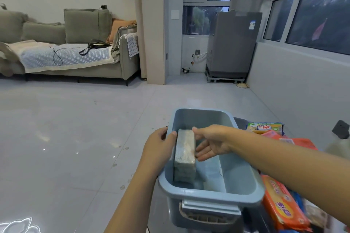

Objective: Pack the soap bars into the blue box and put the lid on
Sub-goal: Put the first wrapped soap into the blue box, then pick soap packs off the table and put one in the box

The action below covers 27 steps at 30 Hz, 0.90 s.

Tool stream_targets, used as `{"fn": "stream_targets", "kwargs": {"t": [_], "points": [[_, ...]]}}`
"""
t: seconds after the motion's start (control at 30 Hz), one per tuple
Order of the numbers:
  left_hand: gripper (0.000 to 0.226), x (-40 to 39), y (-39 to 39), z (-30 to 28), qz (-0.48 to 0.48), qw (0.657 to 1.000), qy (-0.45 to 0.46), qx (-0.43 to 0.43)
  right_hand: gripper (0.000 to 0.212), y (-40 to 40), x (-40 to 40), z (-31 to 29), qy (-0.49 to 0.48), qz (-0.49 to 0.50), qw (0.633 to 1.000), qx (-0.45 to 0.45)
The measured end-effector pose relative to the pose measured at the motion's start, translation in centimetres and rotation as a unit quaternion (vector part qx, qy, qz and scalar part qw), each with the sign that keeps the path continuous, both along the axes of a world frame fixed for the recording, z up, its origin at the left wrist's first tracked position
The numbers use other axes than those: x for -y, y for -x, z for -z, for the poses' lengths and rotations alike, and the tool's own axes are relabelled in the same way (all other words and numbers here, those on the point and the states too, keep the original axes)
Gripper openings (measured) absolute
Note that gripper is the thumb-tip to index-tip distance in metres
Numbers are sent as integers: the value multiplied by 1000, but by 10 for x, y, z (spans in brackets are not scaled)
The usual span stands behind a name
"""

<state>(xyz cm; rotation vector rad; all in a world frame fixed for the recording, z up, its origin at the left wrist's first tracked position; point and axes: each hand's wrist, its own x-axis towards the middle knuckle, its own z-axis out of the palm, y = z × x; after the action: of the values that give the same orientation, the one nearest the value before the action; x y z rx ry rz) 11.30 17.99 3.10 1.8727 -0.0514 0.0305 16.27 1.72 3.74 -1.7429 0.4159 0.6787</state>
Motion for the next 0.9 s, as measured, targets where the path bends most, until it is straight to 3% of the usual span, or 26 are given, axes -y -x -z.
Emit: {"fn": "stream_targets", "kwargs": {"t": [0.07,0.2,0.47,0.63,0.9], "points": [[15,2,5,-5,-20,999,-24,26,58,15,3,-13,-10,6,997,79],[41,14,18,-17,-16,994,-69,78,36,51,15,-37,34,1,967,252],[21,80,59,-34,64,986,2,154,20,116,66,-44,97,44,891,441],[19,135,77,-23,132,981,69,123,21,146,109,-22,119,93,877,456],[23,200,97,10,192,979,14,71,21,172,172,26,127,170,903,372]]}}
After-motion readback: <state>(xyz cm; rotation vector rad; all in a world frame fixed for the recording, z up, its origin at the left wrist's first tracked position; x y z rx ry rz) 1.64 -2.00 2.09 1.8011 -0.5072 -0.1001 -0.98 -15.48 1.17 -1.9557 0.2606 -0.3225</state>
